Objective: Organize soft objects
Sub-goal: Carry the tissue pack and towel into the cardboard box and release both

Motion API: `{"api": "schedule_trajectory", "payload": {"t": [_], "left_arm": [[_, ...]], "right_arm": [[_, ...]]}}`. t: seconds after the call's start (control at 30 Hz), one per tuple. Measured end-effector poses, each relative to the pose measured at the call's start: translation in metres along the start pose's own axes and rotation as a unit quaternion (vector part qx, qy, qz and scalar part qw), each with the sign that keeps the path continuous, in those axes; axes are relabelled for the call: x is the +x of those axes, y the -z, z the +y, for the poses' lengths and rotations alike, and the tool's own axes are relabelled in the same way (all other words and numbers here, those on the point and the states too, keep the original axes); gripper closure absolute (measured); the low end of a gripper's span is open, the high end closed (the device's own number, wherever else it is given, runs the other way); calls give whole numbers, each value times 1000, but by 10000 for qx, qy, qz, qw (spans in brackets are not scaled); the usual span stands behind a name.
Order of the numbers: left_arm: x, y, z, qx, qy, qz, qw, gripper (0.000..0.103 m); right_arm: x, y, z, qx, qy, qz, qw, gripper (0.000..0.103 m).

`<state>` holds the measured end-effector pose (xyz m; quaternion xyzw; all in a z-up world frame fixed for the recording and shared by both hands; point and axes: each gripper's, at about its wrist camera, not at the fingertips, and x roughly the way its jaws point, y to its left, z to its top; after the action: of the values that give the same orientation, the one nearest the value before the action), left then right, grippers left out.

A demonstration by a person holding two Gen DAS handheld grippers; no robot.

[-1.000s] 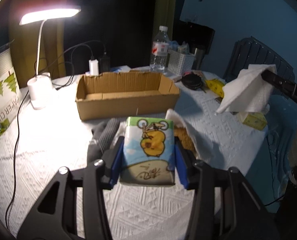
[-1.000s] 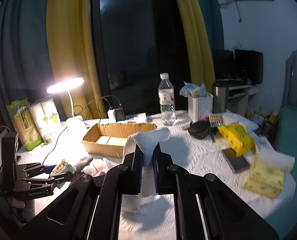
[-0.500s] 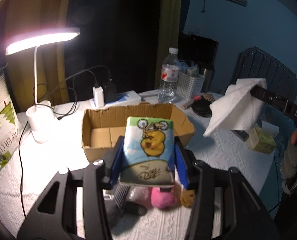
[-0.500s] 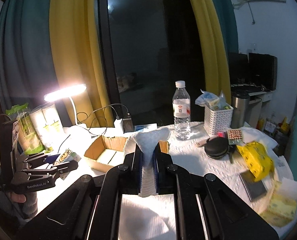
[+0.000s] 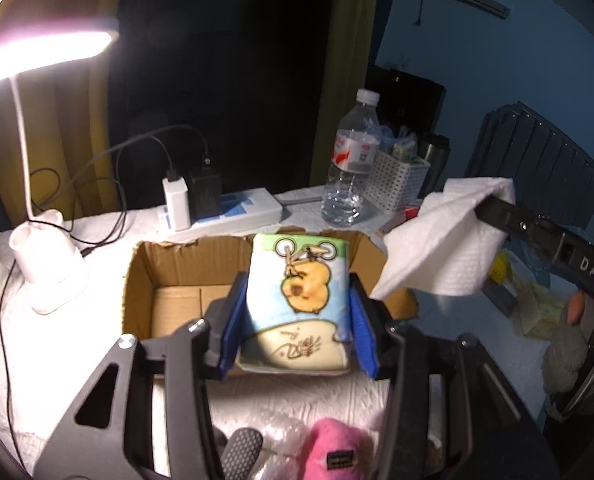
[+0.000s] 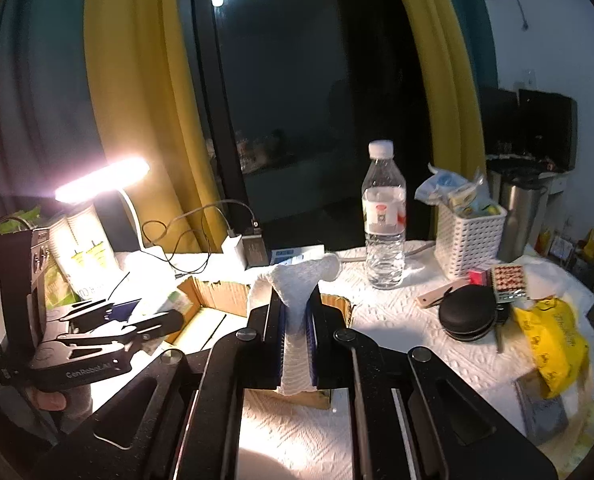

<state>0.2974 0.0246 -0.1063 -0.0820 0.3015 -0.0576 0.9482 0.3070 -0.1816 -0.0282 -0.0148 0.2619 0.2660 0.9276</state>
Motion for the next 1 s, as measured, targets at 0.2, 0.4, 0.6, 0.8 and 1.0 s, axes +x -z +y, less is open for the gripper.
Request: {"api": "schedule_trajectory", "payload": {"t": [0.2, 0.4, 0.6, 0.8, 1.0], "left_arm": [[42, 4, 1, -70, 19, 280, 9996, 55], [76, 11, 2, -112, 18, 615, 9980, 55], [91, 17, -1, -47, 49, 953, 9954, 54], [81, 15, -3, -72, 3, 888, 9960, 42], [57, 10, -4, -103, -13, 662, 9978, 29]], "right_arm": [[37, 7, -9, 63, -156, 282, 9995, 93], [75, 24, -18, 179, -299, 678, 9971, 93], [110, 46, -21, 280, -380, 1280, 9906, 93], [115, 50, -19, 257, -340, 1512, 9876, 63], [92, 42, -18, 246, -160, 1337, 9906, 49]]}}
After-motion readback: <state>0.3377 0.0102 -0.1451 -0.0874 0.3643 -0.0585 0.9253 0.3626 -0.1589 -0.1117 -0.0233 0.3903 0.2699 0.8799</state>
